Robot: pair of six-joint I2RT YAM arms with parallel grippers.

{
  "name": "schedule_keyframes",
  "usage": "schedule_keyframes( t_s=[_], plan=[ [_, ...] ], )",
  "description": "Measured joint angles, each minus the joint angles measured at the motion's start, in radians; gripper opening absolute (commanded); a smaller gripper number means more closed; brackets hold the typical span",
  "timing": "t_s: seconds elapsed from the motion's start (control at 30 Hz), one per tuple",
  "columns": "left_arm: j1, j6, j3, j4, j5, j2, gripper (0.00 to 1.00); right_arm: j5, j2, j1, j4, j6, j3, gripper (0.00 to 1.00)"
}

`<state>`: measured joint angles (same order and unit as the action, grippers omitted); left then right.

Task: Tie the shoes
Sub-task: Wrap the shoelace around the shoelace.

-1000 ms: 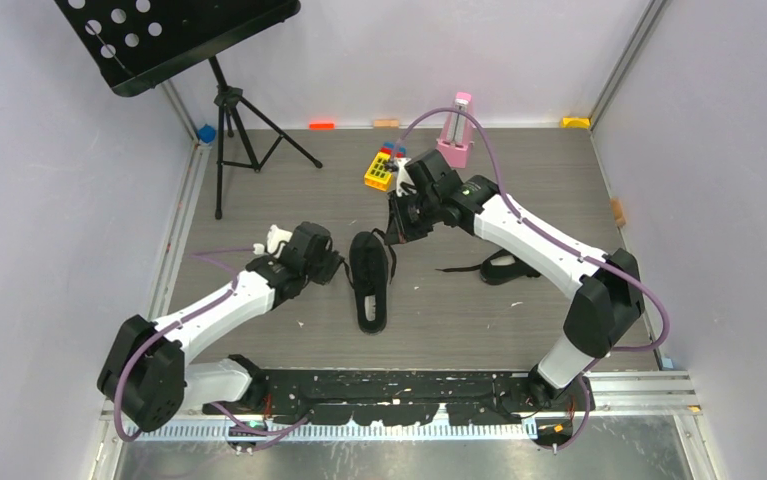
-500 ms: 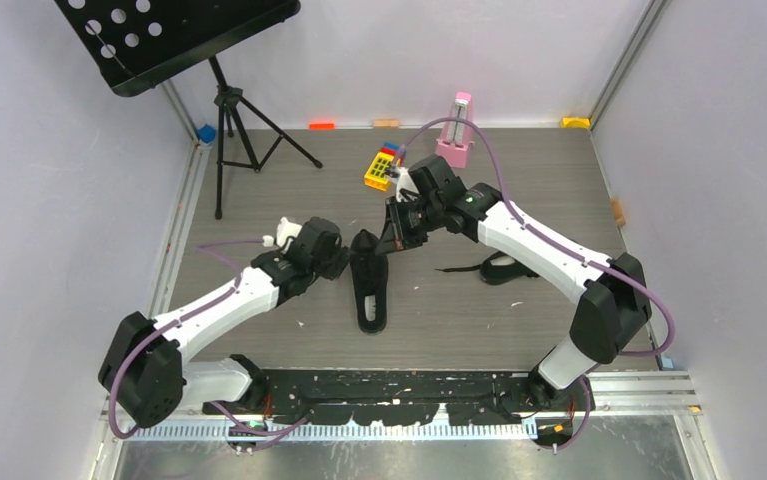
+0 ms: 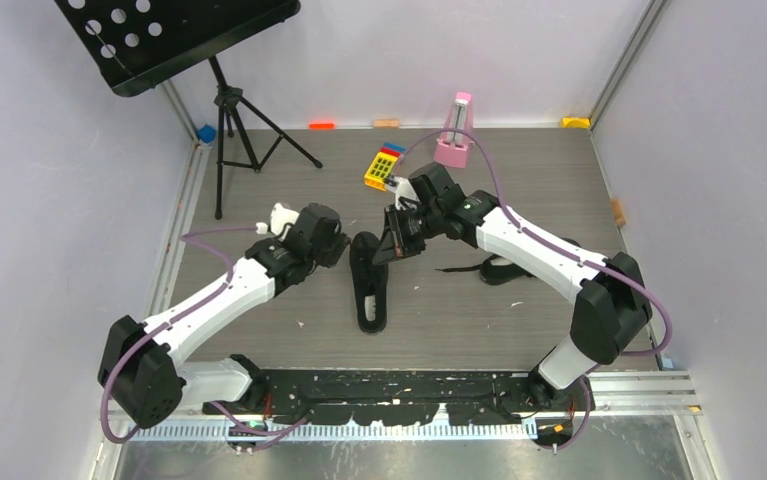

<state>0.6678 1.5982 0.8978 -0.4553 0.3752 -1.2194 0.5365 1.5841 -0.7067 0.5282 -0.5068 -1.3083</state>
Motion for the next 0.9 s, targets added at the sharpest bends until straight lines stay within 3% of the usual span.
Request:
schedule_keyframes(
  t_s=[0.23, 0.9],
  plan=[
    [0.000, -0.004, 0.021, -0.025, -0.005, 0.025, 0.00, 0.006, 0.000, -0.001, -0.009, 0.060, 0.016, 0.00],
    [-0.001, 0.098, 0.073, -0.061, -0.027, -0.010, 0.00, 0.000, -0.025, -0.059, -0.292, 0.095, 0.211, 0.00]
  ],
)
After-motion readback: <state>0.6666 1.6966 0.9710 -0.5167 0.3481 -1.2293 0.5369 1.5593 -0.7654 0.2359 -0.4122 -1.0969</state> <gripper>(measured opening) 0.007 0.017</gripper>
